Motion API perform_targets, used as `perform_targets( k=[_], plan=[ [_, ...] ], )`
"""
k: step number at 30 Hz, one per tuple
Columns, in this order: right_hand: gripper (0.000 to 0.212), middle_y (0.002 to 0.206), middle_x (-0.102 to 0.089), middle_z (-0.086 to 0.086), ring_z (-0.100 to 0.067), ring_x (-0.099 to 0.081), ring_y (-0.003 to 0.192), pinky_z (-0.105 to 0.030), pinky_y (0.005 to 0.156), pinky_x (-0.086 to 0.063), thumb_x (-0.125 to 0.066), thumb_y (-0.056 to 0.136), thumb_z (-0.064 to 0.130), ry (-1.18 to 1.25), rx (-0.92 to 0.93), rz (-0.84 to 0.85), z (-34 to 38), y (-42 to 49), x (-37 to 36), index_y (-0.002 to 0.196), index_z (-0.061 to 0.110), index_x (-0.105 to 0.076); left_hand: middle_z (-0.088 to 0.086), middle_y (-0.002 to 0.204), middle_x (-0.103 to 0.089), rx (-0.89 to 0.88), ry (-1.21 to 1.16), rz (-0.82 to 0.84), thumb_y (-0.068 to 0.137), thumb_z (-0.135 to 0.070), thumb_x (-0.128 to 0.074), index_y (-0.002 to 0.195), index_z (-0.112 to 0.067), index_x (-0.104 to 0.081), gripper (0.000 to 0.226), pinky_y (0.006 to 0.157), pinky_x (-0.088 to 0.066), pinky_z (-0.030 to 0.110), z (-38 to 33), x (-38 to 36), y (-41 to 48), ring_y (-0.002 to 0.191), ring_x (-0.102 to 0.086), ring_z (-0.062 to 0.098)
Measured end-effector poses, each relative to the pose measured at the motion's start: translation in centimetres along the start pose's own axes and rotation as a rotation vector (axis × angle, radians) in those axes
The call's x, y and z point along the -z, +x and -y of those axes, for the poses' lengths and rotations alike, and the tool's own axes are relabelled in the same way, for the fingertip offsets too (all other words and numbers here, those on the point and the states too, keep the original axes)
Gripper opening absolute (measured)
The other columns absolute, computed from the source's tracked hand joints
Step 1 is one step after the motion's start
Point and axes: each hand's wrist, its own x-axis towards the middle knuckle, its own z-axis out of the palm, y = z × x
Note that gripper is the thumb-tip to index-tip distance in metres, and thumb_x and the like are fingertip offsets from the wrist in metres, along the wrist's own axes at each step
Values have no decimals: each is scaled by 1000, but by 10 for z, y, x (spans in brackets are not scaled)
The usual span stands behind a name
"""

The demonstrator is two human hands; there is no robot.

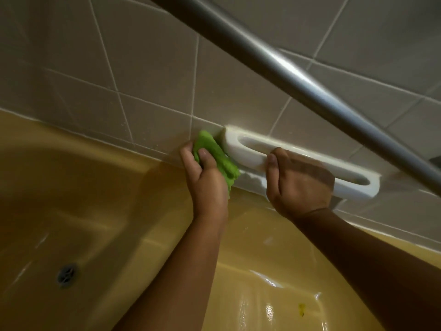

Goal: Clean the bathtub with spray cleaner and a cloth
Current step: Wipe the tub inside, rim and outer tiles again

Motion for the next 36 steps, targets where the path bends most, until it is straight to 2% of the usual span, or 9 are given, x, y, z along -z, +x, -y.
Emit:
perform_targets(
  k=[3, 7, 11, 18, 23, 27, 29, 32, 36],
  plan=[
    [28, 70, -63, -3, -34, -56, 56, -31, 58, -23, -41, 105, 34, 24, 11, -11, -2, -1, 1, 89, 21, -61, 6, 122, -63, -292, 167, 113, 105, -23, -44, 122, -25, -58, 21, 91, -50, 28, -22, -12, 0, 110, -62, 19],
    [26, 72, -65, -1, -31, -56, 55, -29, 57, -22, -44, 105, 33, 91, 52, -3, -11, -6, 8, 94, 22, -64, 12, 128, -61, -598, 725, 184, 102, -26, -45, 124, -15, -63, 31, 95, -39, 29, -30, -15, 0, 120, -52, 32],
    [29, 83, -70, -2, -31, -62, 64, -29, 59, -25, -41, 106, 36, 123, 45, -10, -36, -20, 9, 103, 22, -66, 14, 123, -65, -840, 1139, 262, 99, -31, -43, 122, -14, -66, 37, 97, -43, 47, -36, -17, -7, 114, -54, 39],
    [33, 96, -68, -11, -34, -55, 83, -42, 78, -34, -40, 105, 32, 150, -61, -100, -93, -58, 9, 104, 13, -67, 4, 128, -63, -870, 1447, 353, 99, -35, -36, 124, -25, -58, 35, 104, -37, 52, -36, -45, -57, 120, -51, 31],
    [38, 125, -61, -16, -33, -49, 116, -45, 109, -32, -41, 105, 28, 260, -34, -37, -121, -83, 5, 131, 10, -60, 5, 125, -63, -928, 1458, 439, 94, -33, -33, 124, -23, -58, 40, 103, -33, 55, -12, -87, -111, 118, -52, 33],
    [46, 145, -53, -12, -30, -43, 138, -43, 119, -30, -50, 100, 18, 401, -62, -26, -141, -102, 14, 145, 8, -53, 5, 125, -62, -935, 1451, 453, 90, -36, -26, 123, -24, -58, 47, 107, -30, 56, 6, -112, -143, 120, -51, 32],
    [45, 149, -53, -8, -23, -46, 140, -34, 119, -34, -47, 103, 14, 532, -206, -12, -151, -112, 22, 147, 10, -52, 5, 122, -63, -953, 1434, 444, 89, -34, -29, 121, -23, -60, 45, 107, -31, 57, 14, -122, -153, 119, -52, 33],
    [36, 137, -64, 3, -9, -59, 124, -24, 108, -45, -43, 111, 25, 886, -604, 93, -166, -126, 38, 144, 22, -57, 7, 123, -64, -987, 1426, 452, 91, -30, -45, 120, -21, -62, 35, 109, -30, 58, 25, -135, -167, 120, -51, 34],
    [39, 128, -69, -1, -21, -68, 117, -48, 104, -55, -36, 113, 39, 1516, -1026, 144, -179, -138, 54, 144, 24, -55, 7, 119, -67, -1051, 1363, 417, 94, -26, -58, 119, -19, -64, 27, 109, -31, 59, 39, -144, -177, 119, -54, 35]
  ],
)
